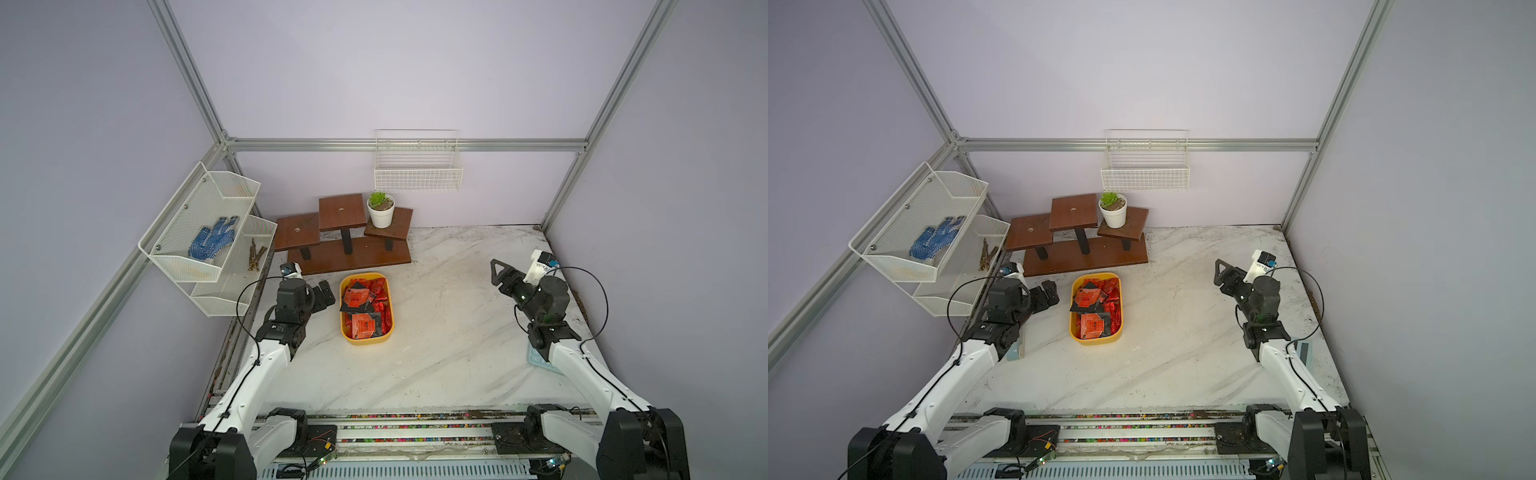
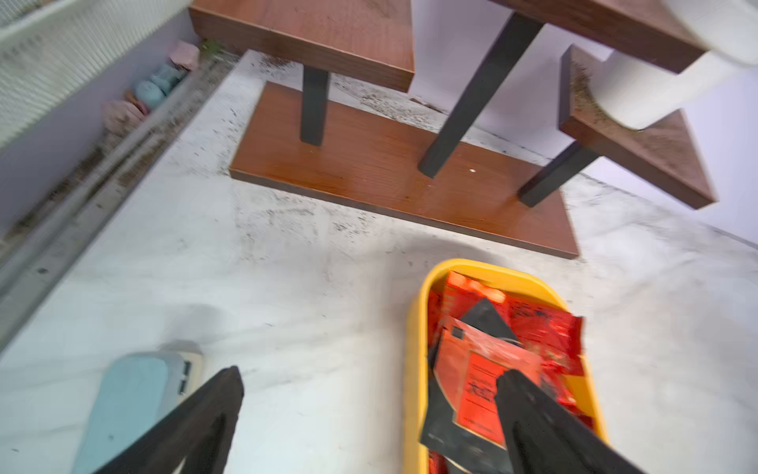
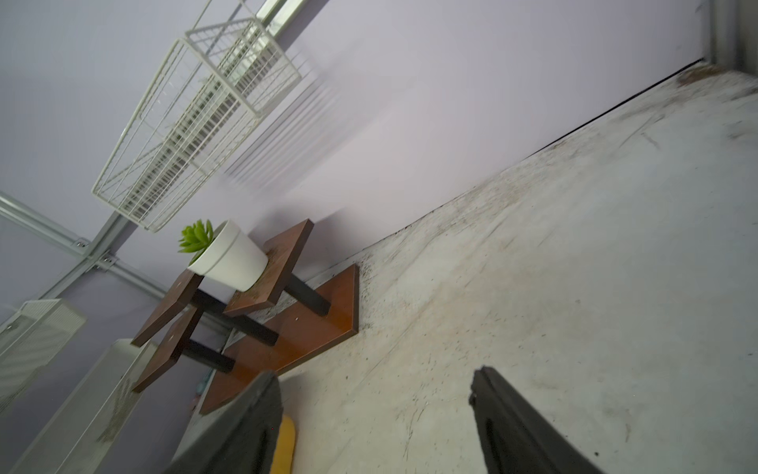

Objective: Take the tea bags out of the storage box
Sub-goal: Adjust the tea bag in the storage box.

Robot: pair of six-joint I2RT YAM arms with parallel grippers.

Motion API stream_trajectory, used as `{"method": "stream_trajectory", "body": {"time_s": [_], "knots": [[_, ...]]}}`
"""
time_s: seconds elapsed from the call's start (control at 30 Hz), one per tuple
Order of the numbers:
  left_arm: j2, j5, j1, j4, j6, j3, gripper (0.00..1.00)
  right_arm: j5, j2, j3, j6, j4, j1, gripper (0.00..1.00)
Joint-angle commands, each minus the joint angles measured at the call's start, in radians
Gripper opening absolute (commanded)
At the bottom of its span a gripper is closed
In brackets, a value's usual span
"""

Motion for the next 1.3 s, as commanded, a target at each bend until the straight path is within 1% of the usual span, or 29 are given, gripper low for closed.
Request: {"method": "stream_trajectory", "body": {"time_s": [0.0, 0.07, 0.13, 0.17, 0.23, 0.33, 0.4, 0.53, 0.73, 0.97, 1.07, 1.17, 1.27], "knots": [[-0.063, 0.248, -0.005, -0.099, -0.143, 0.024, 0.87, -0.151, 0.026, 0.046, 0.071, -0.122, 0.052, 0.74], [-0.087, 0.363, -0.004, -0.123, -0.177, 0.027, 0.79, -0.163, 0.049, 0.081, 0.086, -0.156, 0.108, 0.71], [-0.107, 0.446, -0.007, -0.134, -0.205, 0.02, 0.72, -0.17, 0.075, 0.123, 0.101, -0.169, 0.177, 0.68], [-0.12, 0.479, -0.008, -0.144, -0.223, 0.013, 0.7, -0.172, 0.093, 0.143, 0.115, -0.17, 0.216, 0.68], [-0.153, 0.523, -0.014, -0.157, -0.254, -0.005, 0.66, -0.18, 0.136, 0.185, 0.138, -0.167, 0.284, 0.59], [-0.222, 0.549, -0.02, -0.177, -0.302, -0.048, 0.62, -0.194, 0.217, 0.249, 0.182, -0.146, 0.384, 0.53], [-0.267, 0.548, -0.023, -0.201, -0.319, -0.071, 0.6, -0.197, 0.273, 0.292, 0.204, -0.134, 0.441, 0.51], [-0.352, 0.496, -0.023, -0.303, -0.326, -0.088, 0.61, -0.177, 0.395, 0.395, 0.217, -0.136, 0.545, 0.46], [-0.427, 0.45, -0.023, -0.38, -0.335, -0.099, 0.62, -0.175, 0.601, 0.565, 0.218, -0.162, 0.642, 0.38], [-0.434, 0.456, -0.023, -0.386, -0.338, -0.118, 0.63, -0.173, 0.784, 0.738, 0.201, -0.234, 0.681, 0.33], [-0.435, 0.457, -0.023, -0.386, -0.337, -0.118, 0.64, -0.148, 0.83, 0.775, 0.194, -0.267, 0.688, 0.31], [-0.436, 0.448, -0.023, -0.392, -0.329, -0.111, 0.64, -0.118, 0.856, 0.796, 0.178, -0.304, 0.692, 0.31], [-0.437, 0.444, -0.023, -0.398, -0.326, -0.107, 0.65, -0.115, 0.879, 0.802, 0.176, -0.311, 0.694, 0.31]]}}
